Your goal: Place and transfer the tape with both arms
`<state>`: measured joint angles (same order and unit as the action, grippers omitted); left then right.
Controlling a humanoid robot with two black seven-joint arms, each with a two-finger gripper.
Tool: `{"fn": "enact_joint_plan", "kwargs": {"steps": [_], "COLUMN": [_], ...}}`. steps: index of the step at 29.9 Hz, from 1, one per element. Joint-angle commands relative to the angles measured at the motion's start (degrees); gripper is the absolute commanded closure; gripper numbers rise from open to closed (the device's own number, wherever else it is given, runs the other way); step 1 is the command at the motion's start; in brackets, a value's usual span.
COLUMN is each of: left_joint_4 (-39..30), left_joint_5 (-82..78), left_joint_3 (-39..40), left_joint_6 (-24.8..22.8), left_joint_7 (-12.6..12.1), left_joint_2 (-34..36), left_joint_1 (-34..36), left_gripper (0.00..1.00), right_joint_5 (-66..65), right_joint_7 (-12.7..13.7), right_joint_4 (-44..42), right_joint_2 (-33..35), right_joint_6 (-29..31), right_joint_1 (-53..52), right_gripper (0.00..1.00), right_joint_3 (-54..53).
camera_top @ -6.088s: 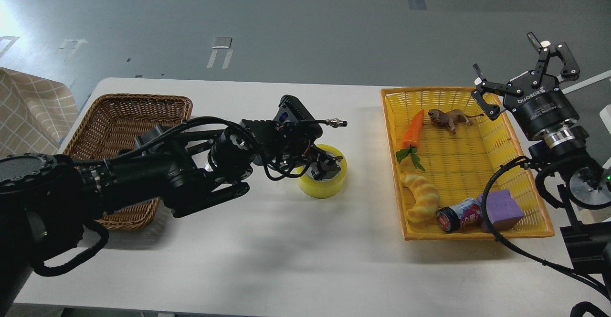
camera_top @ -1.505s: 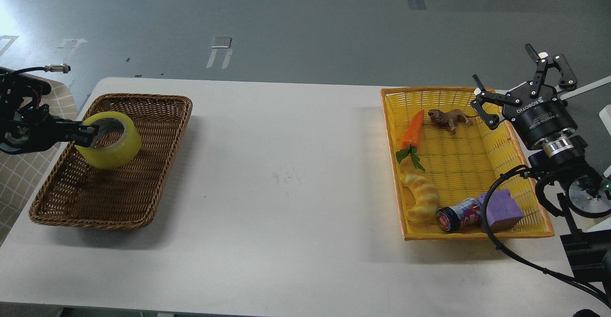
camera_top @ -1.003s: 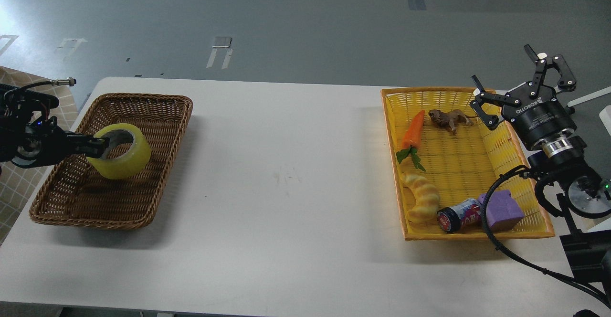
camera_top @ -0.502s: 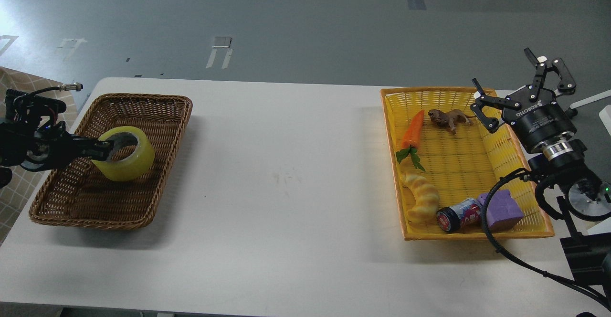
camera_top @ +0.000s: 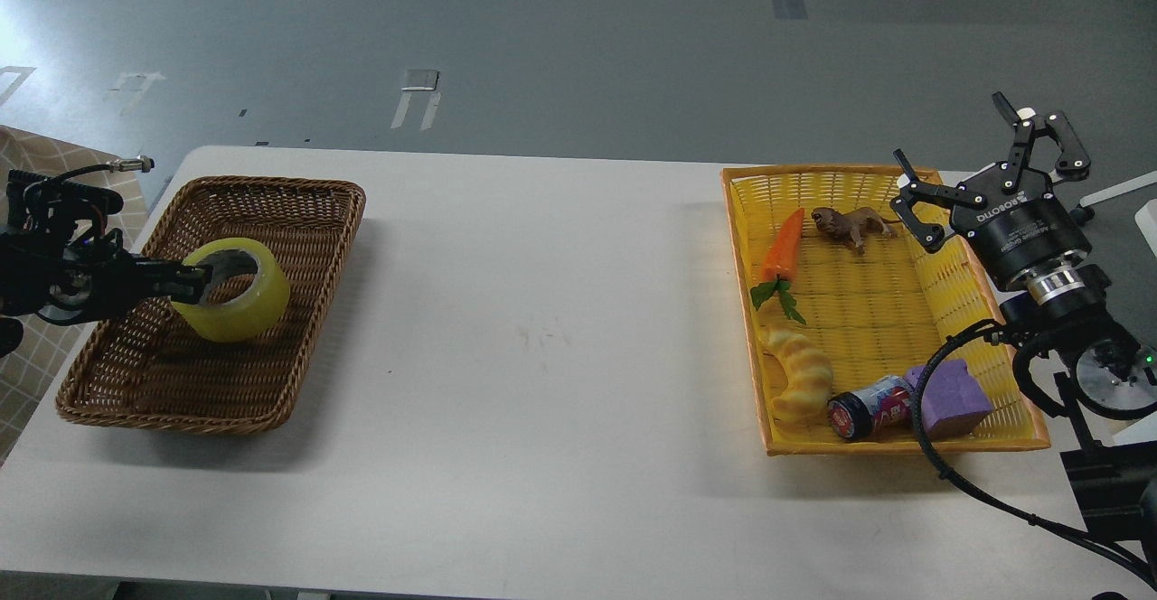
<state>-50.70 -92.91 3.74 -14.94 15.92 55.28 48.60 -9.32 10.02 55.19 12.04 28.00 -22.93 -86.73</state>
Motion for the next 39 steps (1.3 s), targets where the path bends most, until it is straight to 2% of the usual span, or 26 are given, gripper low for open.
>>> {"fn": "enact_joint_plan", "kwargs": {"steps": [1, 4, 5, 6, 8, 10, 18, 21, 30, 32, 34, 39], "left_joint_4": [0.0, 0.0, 0.0, 0.0, 0.0, -0.4, -0.8, -0.9, -0.8, -0.8, -0.8, -0.5], "left_joint_5": [0.1, 0.4, 0.9, 1.1, 1.5, 2.6, 12.4, 21.7, 54.6, 59.5, 69.2, 77.4], "left_joint_3": [0.0, 0.0, 0.0, 0.0, 0.0, 0.1, 0.7, 1.2, 2.4, 3.8, 8.7, 12.8], "left_joint_6": [0.0, 0.0, 0.0, 0.0, 0.0, -0.2, -0.5, -1.4, -7.2, -8.3, -9.7, -10.9], "left_joint_7": [0.0, 0.0, 0.0, 0.0, 0.0, 0.0, 0.7, 0.8, 0.8, 0.8, 0.8, 0.9], "left_joint_2": [-0.1, -0.1, -0.1, -0.1, 0.0, 0.1, 1.2, 2.0, 1.1, 0.7, -0.8, -3.8], "left_joint_1": [0.1, 0.1, 0.1, 0.1, 0.2, 0.4, 2.5, 7.8, 19.3, 19.7, 19.2, 18.8], "left_gripper": [0.65, 0.57, 0.49, 0.45, 0.29, 0.21, 0.13, 0.07, 0.03, 0.02, 0.02, 0.02], "right_joint_5": [0.0, 0.0, 0.0, -0.1, 0.0, 0.0, 0.0, 0.0, 0.0, -0.1, -0.3, -0.5], "right_joint_7": [0.0, 0.0, 0.0, 0.0, 0.0, 0.0, 0.0, 0.0, 0.0, 0.0, 0.1, 0.1], "right_joint_4": [0.0, 0.0, 0.0, 0.0, 0.0, 0.0, 0.1, 0.2, 0.4, 0.4, 0.5, 0.8], "right_joint_2": [0.0, 0.0, 0.0, 0.0, 0.0, 0.0, -0.2, -0.3, 0.1, 0.1, 0.3, 1.9], "right_joint_6": [0.0, 0.0, 0.0, 0.0, 0.0, 0.0, 0.0, 0.0, 0.0, 0.0, 0.0, 0.0], "right_joint_1": [0.0, 0.1, 0.1, 0.1, 0.1, 0.1, 0.0, -0.1, -0.4, -0.5, -0.7, -1.6], "right_gripper": [0.0, 0.0, 0.0, 0.0, 0.0, 0.0, 0.0, 0.0, 0.0, 0.0, 0.0, 0.0], "right_joint_3": [0.0, 0.0, 0.0, 0.0, -0.1, -0.2, -0.3, -0.3, -0.4, -0.4, -0.4, -0.3]}}
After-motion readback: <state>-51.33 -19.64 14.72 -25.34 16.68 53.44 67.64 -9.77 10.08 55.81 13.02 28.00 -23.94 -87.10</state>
